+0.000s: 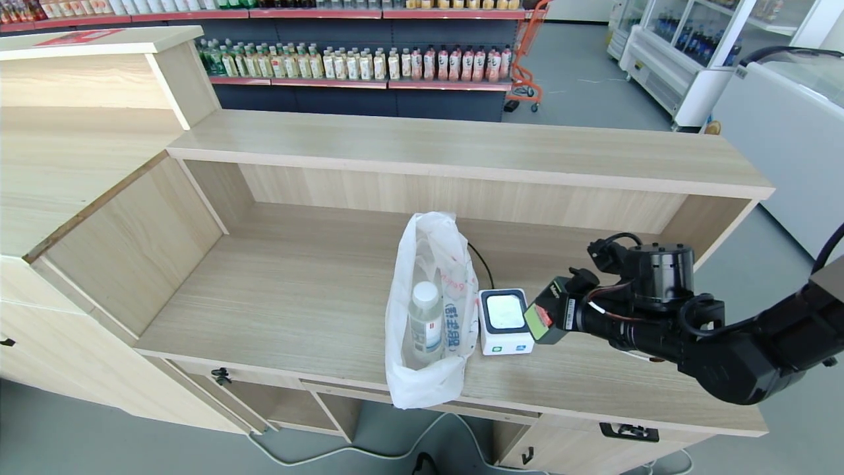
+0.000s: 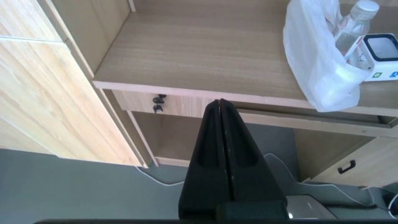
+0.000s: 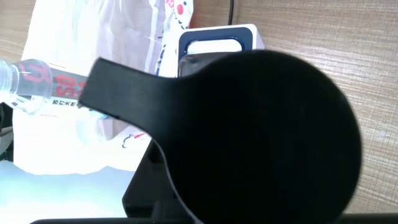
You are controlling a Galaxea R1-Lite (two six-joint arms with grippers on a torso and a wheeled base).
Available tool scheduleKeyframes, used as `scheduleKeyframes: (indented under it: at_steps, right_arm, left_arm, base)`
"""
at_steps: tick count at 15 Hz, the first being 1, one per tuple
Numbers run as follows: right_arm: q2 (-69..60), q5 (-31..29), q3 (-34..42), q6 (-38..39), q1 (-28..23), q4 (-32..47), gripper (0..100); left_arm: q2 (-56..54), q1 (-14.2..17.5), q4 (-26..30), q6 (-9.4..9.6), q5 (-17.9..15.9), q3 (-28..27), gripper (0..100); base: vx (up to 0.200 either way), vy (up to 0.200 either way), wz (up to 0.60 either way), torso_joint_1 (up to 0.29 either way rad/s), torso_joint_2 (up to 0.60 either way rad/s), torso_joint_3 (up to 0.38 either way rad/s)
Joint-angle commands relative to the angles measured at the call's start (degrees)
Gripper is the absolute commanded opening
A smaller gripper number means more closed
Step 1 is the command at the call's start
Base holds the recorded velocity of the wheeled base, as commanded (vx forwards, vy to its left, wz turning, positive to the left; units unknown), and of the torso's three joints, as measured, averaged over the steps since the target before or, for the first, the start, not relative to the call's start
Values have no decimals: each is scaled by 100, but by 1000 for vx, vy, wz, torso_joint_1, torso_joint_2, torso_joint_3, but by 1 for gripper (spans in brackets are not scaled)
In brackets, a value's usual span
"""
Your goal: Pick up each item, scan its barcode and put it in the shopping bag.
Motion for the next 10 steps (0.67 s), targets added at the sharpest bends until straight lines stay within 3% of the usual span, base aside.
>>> scheduleKeyframes:
  at_steps: [1, 10]
  right_arm:
    - [43, -18, 18, -1, 11, 4, 0]
    - [360, 0, -79, 96, 73, -409, 0]
  left_arm:
    - [-2, 0, 0, 0, -4, -8, 0]
    - [-2, 0, 0, 0, 5, 1, 0]
  base:
    - [0, 0, 0, 0, 0, 0]
    - [0, 0, 0, 0, 0, 0]
